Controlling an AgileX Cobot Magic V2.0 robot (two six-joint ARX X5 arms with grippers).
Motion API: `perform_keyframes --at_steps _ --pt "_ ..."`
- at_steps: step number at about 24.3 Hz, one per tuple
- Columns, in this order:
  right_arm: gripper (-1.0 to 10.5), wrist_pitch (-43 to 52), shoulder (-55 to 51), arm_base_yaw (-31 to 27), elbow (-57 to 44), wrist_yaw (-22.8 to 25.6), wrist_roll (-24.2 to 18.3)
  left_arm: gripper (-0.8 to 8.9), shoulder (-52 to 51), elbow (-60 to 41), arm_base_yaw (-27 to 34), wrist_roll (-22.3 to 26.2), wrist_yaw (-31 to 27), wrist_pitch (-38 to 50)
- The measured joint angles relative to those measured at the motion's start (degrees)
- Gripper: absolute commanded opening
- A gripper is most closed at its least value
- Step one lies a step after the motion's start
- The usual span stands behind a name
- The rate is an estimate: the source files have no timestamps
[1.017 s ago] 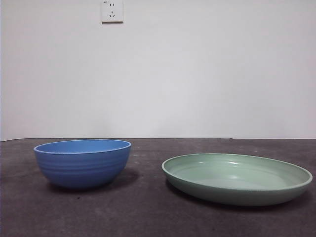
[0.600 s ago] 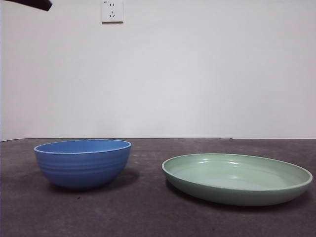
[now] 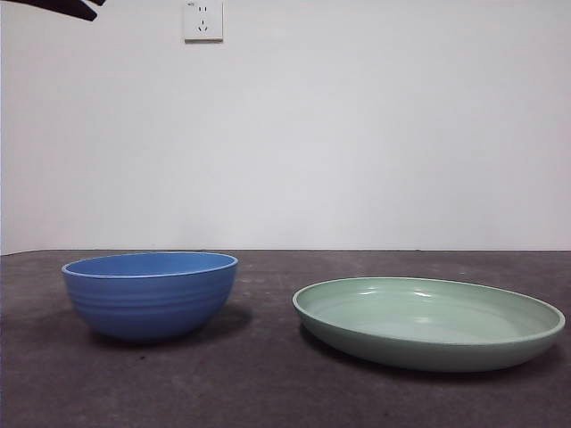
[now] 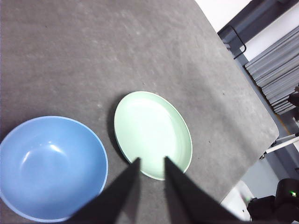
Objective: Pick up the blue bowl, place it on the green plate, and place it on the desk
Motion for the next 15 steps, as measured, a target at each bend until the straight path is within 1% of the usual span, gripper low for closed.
perform_keyframes --at_steps 2,3,6,8,9,11,15 --pt "0.6 0.0 0.0 0.0 0.0 0.0 -0.3 2.81 0.0 0.0 -0.2 0.2 0.0 0.0" --pt "1.4 0.0 0.0 0.0 0.0 0.0 -0.3 3.46 0.0 0.0 -0.3 0.3 0.0 -0.1" --pt "3.7 0.0 0.0 0.0 0.0 0.4 -0.7 4.99 0.0 0.0 -0.9 0.5 0.0 -0.3" --pt "4.7 -0.2 0.0 0.0 0.0 0.7 -0.7 5.66 0.0 0.0 -1.2 1.0 0.0 -0.4" --pt "5.1 -0.4 0.0 0.0 0.0 0.9 -0.7 5.91 0.0 0.0 -1.4 1.4 0.0 -0.3" --pt "5.3 -1.0 0.0 0.0 0.0 1.2 -0.7 6.19 0.0 0.0 -1.6 1.8 0.0 -0.3" --pt "5.8 -2.0 0.0 0.0 0.0 2.2 -0.7 6.25 0.0 0.0 -1.7 2.4 0.0 -0.3"
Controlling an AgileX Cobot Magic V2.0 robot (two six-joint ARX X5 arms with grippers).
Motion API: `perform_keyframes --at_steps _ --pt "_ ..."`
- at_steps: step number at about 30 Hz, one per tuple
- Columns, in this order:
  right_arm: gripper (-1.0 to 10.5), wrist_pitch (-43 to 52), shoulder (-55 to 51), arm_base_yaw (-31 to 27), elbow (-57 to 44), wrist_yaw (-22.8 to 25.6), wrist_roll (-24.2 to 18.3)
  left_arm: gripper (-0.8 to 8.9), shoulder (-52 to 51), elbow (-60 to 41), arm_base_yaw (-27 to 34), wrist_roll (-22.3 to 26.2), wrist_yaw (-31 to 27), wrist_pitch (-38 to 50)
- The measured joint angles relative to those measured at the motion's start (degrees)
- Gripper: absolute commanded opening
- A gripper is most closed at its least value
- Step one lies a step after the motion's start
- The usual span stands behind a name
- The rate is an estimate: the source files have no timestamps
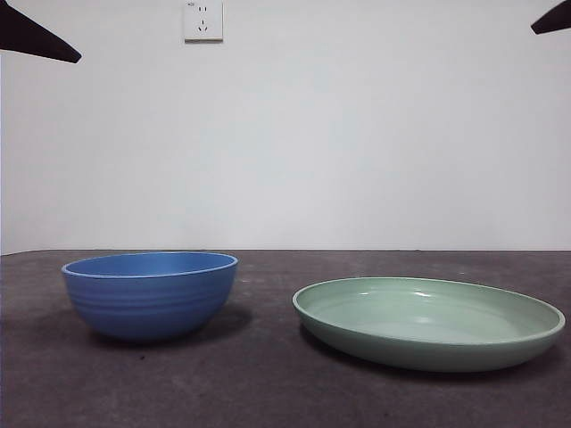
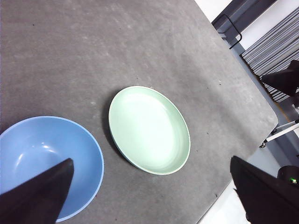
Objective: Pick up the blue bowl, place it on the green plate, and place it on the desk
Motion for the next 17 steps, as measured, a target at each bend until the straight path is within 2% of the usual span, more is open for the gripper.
perform_keyframes --at_steps 10,17 --pt "5.8 -1.0 0.0 0.0 0.0 0.9 -0.3 6.25 0.4 0.0 0.5 -0.5 0.0 -2.7" --pt "5.8 -1.0 0.0 0.0 0.0 0.7 -0.3 6.20 5.8 0.0 6.7 -2.8 0.0 -5.8"
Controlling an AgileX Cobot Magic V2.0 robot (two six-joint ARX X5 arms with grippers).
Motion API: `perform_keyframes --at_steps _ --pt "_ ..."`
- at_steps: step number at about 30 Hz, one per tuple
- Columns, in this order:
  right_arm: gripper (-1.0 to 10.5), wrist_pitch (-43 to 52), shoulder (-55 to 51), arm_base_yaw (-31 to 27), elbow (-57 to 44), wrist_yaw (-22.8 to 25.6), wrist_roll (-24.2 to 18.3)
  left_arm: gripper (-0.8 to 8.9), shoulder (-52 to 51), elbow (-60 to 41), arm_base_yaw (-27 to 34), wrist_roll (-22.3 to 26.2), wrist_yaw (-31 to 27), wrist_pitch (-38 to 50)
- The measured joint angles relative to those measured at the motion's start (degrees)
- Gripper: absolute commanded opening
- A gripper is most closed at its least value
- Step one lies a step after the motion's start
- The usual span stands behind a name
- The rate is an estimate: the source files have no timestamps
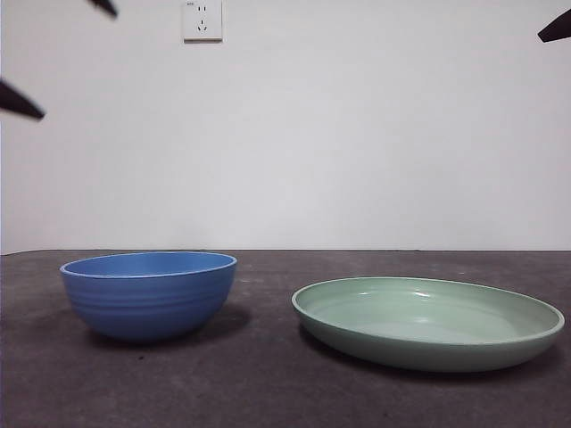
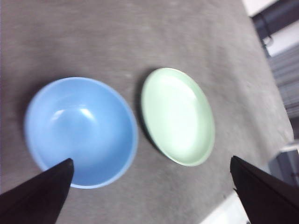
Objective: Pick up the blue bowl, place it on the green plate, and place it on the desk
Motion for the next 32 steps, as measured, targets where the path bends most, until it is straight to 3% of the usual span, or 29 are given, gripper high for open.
perform_keyframes --at_steps 7,17,26,32 --pt "5.8 -0.9 0.0 0.0 0.0 0.0 0.0 5.89 10.2 0.3 5.4 0.5 -2.8 0.6" --pt "5.8 -1.0 0.0 0.0 0.0 0.0 0.0 5.77 26.7 0.4 4.5 3.1 -3.4 4.9" --pt "5.8 -1.0 0.0 0.0 0.0 0.0 0.0 5.47 33.4 3.0 2.4 4.8 -7.1 5.0" --pt "5.8 -1.2 0.0 0.0 0.0 0.0 0.0 3.90 34.3 4.1 0.6 5.4 -11.0 5.1"
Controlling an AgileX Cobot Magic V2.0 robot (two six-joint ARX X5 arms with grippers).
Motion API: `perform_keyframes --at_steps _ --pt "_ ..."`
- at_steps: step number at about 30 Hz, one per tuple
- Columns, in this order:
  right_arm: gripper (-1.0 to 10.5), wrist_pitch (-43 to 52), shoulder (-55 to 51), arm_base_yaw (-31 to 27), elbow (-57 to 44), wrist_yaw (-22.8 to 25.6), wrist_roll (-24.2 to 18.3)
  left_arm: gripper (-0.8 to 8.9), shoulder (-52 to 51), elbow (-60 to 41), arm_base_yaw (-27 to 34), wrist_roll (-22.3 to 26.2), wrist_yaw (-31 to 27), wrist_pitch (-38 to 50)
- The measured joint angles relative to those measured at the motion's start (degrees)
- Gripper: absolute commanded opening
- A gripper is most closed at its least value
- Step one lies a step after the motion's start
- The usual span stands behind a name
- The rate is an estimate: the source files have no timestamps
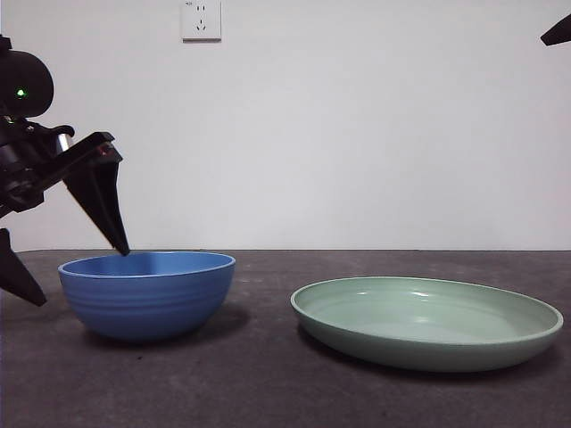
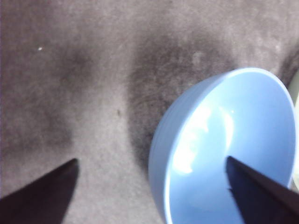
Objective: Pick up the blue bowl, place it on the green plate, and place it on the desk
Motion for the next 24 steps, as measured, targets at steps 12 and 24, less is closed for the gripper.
perform_keyframes --at_steps 12,24 --pt "5.8 -0.5 0.0 0.0 0.0 0.0 0.0 2.79 2.6 0.1 -0.7 0.8 -1.8 -0.8" --pt "5.8 -1.6 0.0 0.0 0.0 0.0 0.0 0.16 2.9 0.1 -1.6 1.0 -1.8 -0.8"
